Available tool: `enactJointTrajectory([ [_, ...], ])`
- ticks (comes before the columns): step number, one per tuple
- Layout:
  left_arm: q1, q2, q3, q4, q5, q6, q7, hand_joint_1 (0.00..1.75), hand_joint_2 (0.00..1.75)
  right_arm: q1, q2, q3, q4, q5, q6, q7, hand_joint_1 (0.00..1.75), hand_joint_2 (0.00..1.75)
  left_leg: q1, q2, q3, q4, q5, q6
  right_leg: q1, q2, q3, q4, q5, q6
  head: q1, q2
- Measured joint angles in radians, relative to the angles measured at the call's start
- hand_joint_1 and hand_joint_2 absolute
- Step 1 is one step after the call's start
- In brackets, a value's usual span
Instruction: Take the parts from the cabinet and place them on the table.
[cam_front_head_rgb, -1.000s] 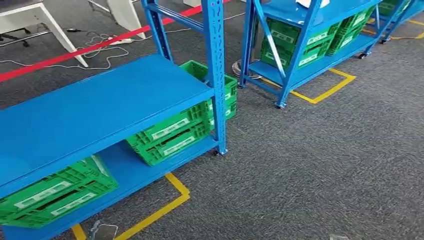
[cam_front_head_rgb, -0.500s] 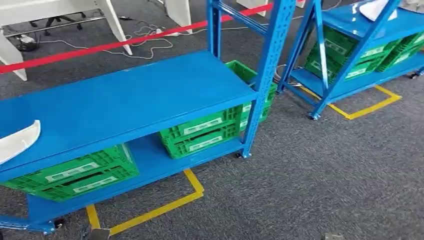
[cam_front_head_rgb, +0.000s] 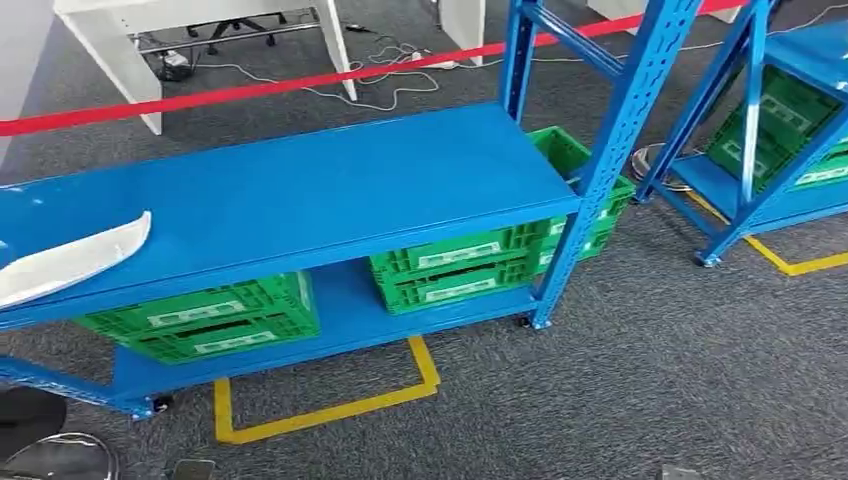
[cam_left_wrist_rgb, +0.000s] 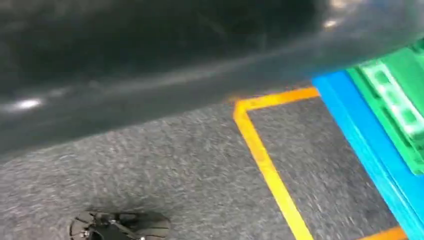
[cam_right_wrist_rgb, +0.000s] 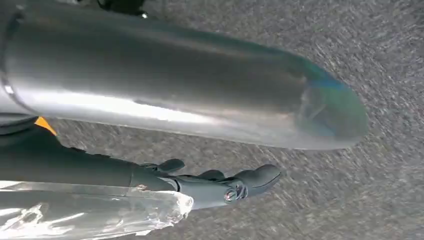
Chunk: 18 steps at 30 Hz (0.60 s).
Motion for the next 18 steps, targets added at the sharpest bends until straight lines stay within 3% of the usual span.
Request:
enactJointTrajectory([
  [1,-0.003,0.000,0.001,-0.002,0.000,-0.001,0.000,0.00,0.00,0.002,0.000,-0.001,0.000,-0.001,0.001,0.000,0.00,0.00,0.001,0.027,-0.040,0.078,-0.040,-0.004,0.004,-0.017,-0.001,0.000,-0.002,-0.003,-0.003,0.000],
  [2,-0.004,0.000,0.002,-0.003,-0.002,-0.002,0.000,0.00,0.00,0.004,0.000,-0.002,0.000,-0.001,0.001,0.000,0.00,0.00,0.001,0.038,-0.082,0.161,-0.076,-0.005,0.007,-0.035,-0.001,0.000,-0.004,-0.006,-0.003,0.000],
  [3,-0.005,0.000,0.003,-0.003,-0.002,-0.003,0.000,0.00,0.00,0.004,0.000,-0.004,0.000,-0.002,0.001,0.000,0.00,0.00,0.001,0.041,-0.118,0.233,-0.099,-0.005,0.010,-0.053,-0.001,0.000,-0.005,-0.008,-0.003,0.000],
  [4,-0.003,0.000,0.005,-0.003,-0.002,-0.003,0.000,0.00,0.00,0.002,0.000,-0.005,0.000,-0.003,0.001,0.000,0.00,0.00,0.001,0.042,-0.132,0.259,-0.096,-0.004,0.013,-0.067,0.001,0.000,-0.007,-0.011,-0.003,0.000],
  [5,0.000,0.000,0.006,-0.003,-0.003,-0.003,0.000,0.00,0.00,0.000,0.000,-0.006,0.000,-0.003,0.001,0.000,0.00,0.00,0.001,0.042,-0.120,0.236,-0.068,0.000,0.016,-0.080,0.003,0.000,-0.010,-0.012,-0.003,0.000],
  [7,0.004,0.000,0.011,-0.004,-0.003,-0.007,0.000,0.00,0.00,-0.002,0.000,-0.007,0.000,-0.004,0.001,-0.001,0.00,0.00,-0.006,0.052,-0.046,0.092,0.018,0.020,0.023,-0.103,0.012,0.000,-0.015,-0.012,-0.003,0.000],
  [8,0.003,-0.001,0.015,-0.006,-0.005,-0.010,0.000,0.00,0.00,-0.003,0.000,-0.008,0.000,-0.006,0.002,-0.002,0.00,0.00,-0.017,0.088,0.003,0.003,0.055,0.039,0.026,-0.114,0.019,-0.001,-0.019,-0.013,-0.003,0.000],
  [9,0.000,0.000,0.020,-0.010,-0.006,-0.011,0.000,0.00,0.00,-0.002,0.000,-0.011,0.000,-0.007,0.003,-0.003,0.00,0.00,-0.027,0.132,0.021,-0.026,0.033,0.050,0.030,-0.127,0.017,-0.003,-0.023,-0.008,-0.001,0.000],
  [13,0.006,-0.001,0.028,-0.014,-0.013,-0.013,0.000,0.00,0.00,-0.009,-0.001,-0.016,0.000,-0.012,0.008,-0.009,0.00,0.00,-0.031,0.091,0.021,-0.060,0.037,0.062,0.034,-0.177,0.037,-0.017,-0.025,0.008,-0.005,0.000],
  [14,0.010,-0.005,0.029,-0.014,-0.021,-0.016,0.000,0.00,0.00,-0.010,-0.002,-0.018,-0.002,-0.016,0.008,-0.010,0.00,0.00,-0.015,0.080,0.041,-0.083,0.050,0.057,0.030,-0.159,0.033,-0.013,-0.036,0.012,-0.004,0.000],
  [15,0.008,-0.003,0.030,-0.015,-0.024,-0.019,-0.002,0.00,0.00,-0.012,-0.003,-0.024,-0.002,-0.022,0.008,-0.010,0.00,0.00,-0.016,0.070,0.048,-0.093,0.053,0.062,0.031,-0.095,0.022,0.020,-0.058,0.015,0.001,0.000],
  [16,0.002,-0.003,0.032,-0.015,-0.028,-0.020,0.000,0.00,0.00,-0.011,-0.003,-0.027,-0.002,-0.024,0.009,-0.010,0.00,0.00,-0.015,0.058,0.045,-0.093,0.055,0.064,0.029,-0.055,-0.011,0.090,-0.091,0.018,0.001,0.000],
  [18,-0.006,-0.008,0.032,-0.015,-0.035,-0.024,0.000,0.00,0.00,-0.003,-0.004,-0.035,-0.005,-0.031,0.014,-0.010,0.00,0.00,-0.015,0.031,0.044,-0.092,0.054,0.065,0.025,-0.031,-0.095,0.246,-0.152,0.023,0.005,0.000],
])
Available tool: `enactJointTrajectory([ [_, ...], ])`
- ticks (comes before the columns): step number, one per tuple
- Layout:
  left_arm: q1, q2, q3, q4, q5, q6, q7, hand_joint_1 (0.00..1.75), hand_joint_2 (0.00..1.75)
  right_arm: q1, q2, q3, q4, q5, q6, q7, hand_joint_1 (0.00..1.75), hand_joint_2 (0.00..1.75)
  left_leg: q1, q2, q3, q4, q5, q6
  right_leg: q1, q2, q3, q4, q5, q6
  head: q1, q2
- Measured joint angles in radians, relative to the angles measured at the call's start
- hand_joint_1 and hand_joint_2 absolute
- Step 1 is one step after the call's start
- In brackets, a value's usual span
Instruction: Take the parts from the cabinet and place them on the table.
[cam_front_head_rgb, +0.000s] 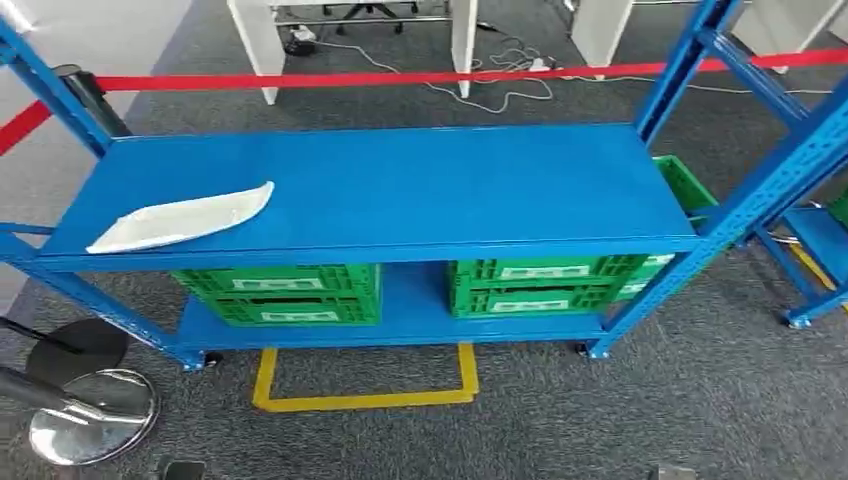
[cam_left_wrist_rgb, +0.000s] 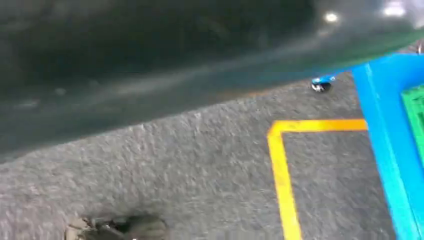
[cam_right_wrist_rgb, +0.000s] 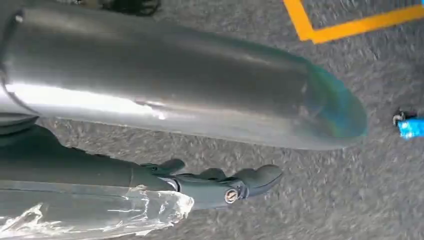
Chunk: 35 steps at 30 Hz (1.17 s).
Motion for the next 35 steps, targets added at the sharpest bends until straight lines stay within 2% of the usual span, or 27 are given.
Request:
enactJointTrajectory([
  [1,0.000,-0.001,0.000,0.000,-0.003,0.000,0.000,0.00,0.00,0.002,0.000,-0.005,-0.002,-0.005,0.004,0.000,0.00,0.00,0.000,-0.010,0.001,0.000,0.000,0.000,0.000,0.001,-0.027,0.037,-0.001,0.002,-0.001,0.000],
  [2,0.002,-0.002,0.000,0.001,-0.004,-0.002,0.000,0.00,1.75,0.002,0.000,-0.011,-0.002,-0.012,0.005,0.002,0.00,0.00,0.000,-0.018,0.003,0.002,-0.002,-0.002,0.000,0.001,-0.032,0.026,0.025,0.004,0.000,0.000],
  [3,0.002,-0.002,0.001,0.001,-0.004,-0.003,0.000,0.00,1.75,0.001,0.000,-0.016,-0.003,-0.017,0.004,0.005,0.00,0.00,0.001,-0.023,0.006,0.002,-0.005,-0.005,-0.002,0.001,-0.016,-0.029,0.074,0.005,-0.001,0.000],
  [5,-0.001,-0.002,0.003,0.002,-0.004,-0.006,0.000,0.00,1.75,0.000,0.000,-0.024,-0.009,-0.023,0.005,0.020,0.00,0.00,0.004,-0.032,0.014,0.010,-0.016,-0.016,-0.008,0.002,0.061,-0.215,0.184,0.010,0.000,0.000],
  [6,-0.002,-0.001,0.005,0.002,-0.003,-0.008,0.000,0.00,1.75,-0.002,0.000,-0.029,-0.010,-0.026,0.011,0.022,0.00,0.00,0.001,-0.033,0.013,0.014,-0.021,-0.024,-0.007,0.015,0.074,-0.237,0.161,0.011,0.001,0.000],
  [7,-0.006,0.000,0.006,0.003,-0.003,-0.009,0.000,0.00,1.75,-0.005,0.001,-0.031,-0.010,-0.028,0.013,0.022,0.00,0.00,-0.003,-0.035,0.006,0.029,-0.026,-0.029,-0.008,0.020,0.083,-0.254,0.166,-0.002,0.005,0.000],
  [8,-0.009,0.000,0.007,0.005,-0.003,-0.011,0.000,0.00,1.75,-0.006,0.001,-0.034,-0.010,-0.029,0.016,0.024,0.00,0.00,-0.004,-0.035,0.002,0.026,-0.022,-0.031,-0.007,0.019,0.078,-0.247,0.168,-0.011,0.002,0.000],
  [9,-0.011,0.000,0.009,0.008,-0.002,-0.013,0.000,0.00,1.75,-0.005,0.001,-0.038,-0.010,-0.030,0.016,0.024,0.00,1.75,-0.003,-0.036,0.002,0.026,-0.021,-0.033,-0.005,0.018,0.077,-0.244,0.167,-0.016,0.000,0.000],
  [10,-0.011,0.000,0.010,0.009,-0.001,-0.014,0.000,0.00,1.75,-0.004,0.001,-0.039,-0.010,-0.030,0.016,0.024,0.00,1.75,-0.003,-0.037,0.002,0.026,-0.021,-0.033,-0.005,0.017,0.077,-0.244,0.167,-0.020,0.001,0.000],
  [11,-0.011,0.004,0.011,0.010,-0.001,-0.014,0.000,0.00,1.75,-0.004,0.001,-0.040,-0.010,-0.030,0.019,0.023,0.00,1.75,-0.002,-0.031,0.001,0.031,-0.031,-0.039,-0.011,0.013,0.080,-0.246,0.168,-0.024,0.002,0.000],
  [12,-0.014,0.003,0.011,0.011,-0.007,-0.014,0.000,0.00,1.75,-0.004,0.000,-0.042,-0.012,-0.025,0.021,0.019,0.00,1.75,-0.004,-0.014,0.001,0.038,-0.032,-0.042,-0.008,0.016,0.081,-0.245,0.163,-0.023,-0.007,0.000],
  [13,-0.018,0.003,0.012,0.015,-0.019,-0.014,0.000,0.00,1.75,-0.003,0.001,-0.042,-0.012,-0.011,0.023,0.019,0.00,1.75,-0.004,-0.015,0.003,0.031,-0.017,-0.019,-0.008,0.014,0.083,-0.245,0.162,-0.025,-0.011,0.000],
  [14,-0.023,0.005,0.012,0.024,-0.032,-0.022,0.000,0.00,0.00,-0.004,0.001,-0.042,-0.012,0.003,0.030,0.016,0.00,0.00,-0.008,-0.016,0.006,0.027,-0.029,0.010,-0.007,0.011,0.084,-0.245,0.162,-0.025,-0.009,0.000],
  [15,-0.024,0.006,0.012,0.027,-0.033,-0.040,0.000,0.00,0.00,-0.004,0.001,-0.041,-0.012,0.011,0.049,0.005,0.00,0.00,-0.008,-0.016,0.005,0.029,-0.029,0.033,-0.006,0.011,0.083,-0.245,0.162,-0.025,-0.011,0.000],
  [16,-0.024,0.007,0.012,0.027,-0.026,-0.060,0.000,0.00,0.00,-0.004,0.002,-0.040,-0.012,0.012,0.072,-0.009,0.00,0.00,-0.008,-0.016,0.005,0.028,-0.026,0.036,-0.005,0.010,0.084,-0.245,0.161,-0.026,-0.009,0.000],
  [18,-0.025,0.008,0.019,0.030,-0.021,-0.077,0.000,0.00,0.00,-0.003,0.002,-0.038,-0.012,0.014,0.102,-0.021,0.00,0.00,-0.008,-0.016,0.006,0.028,-0.024,0.034,-0.004,0.010,0.084,-0.245,0.160,-0.028,-0.010,0.000],
  [22,-0.027,0.009,0.031,0.046,-0.042,-0.068,0.000,0.00,0.00,0.001,0.001,-0.038,-0.012,0.018,0.127,-0.019,0.00,0.00,-0.007,-0.016,0.005,0.028,-0.023,0.028,0.000,0.010,0.084,-0.245,0.159,-0.030,-0.010,0.000],
  [23,-0.028,0.009,0.034,0.048,-0.043,-0.067,0.000,0.00,0.00,0.001,0.001,-0.038,-0.012,0.018,0.129,-0.019,0.00,0.00,-0.007,-0.016,0.005,0.027,-0.023,0.021,0.000,0.010,0.084,-0.245,0.158,-0.031,-0.010,0.000],
  [26,-0.029,0.010,0.039,0.053,-0.045,-0.066,0.000,0.00,0.00,0.001,0.001,-0.038,-0.012,0.019,0.130,-0.019,0.00,0.00,-0.003,-0.016,0.007,0.021,-0.023,-0.029,0.000,0.009,0.083,-0.244,0.157,-0.032,-0.010,0.000],
  [27,-0.029,0.010,0.040,0.054,-0.045,-0.065,0.000,0.00,0.00,0.001,0.001,-0.038,-0.012,0.019,0.130,-0.019,0.00,0.00,-0.002,-0.016,0.007,0.020,-0.024,-0.037,0.001,0.009,0.083,-0.244,0.157,-0.033,-0.010,0.000],
  [35,-0.030,0.011,0.043,0.062,-0.048,-0.062,0.000,0.00,0.00,0.002,0.001,-0.038,-0.012,0.017,0.135,-0.021,0.00,0.00,-0.004,-0.016,0.006,0.020,-0.025,-0.039,-0.002,0.009,0.087,-0.250,0.159,-0.031,-0.010,0.000],
])
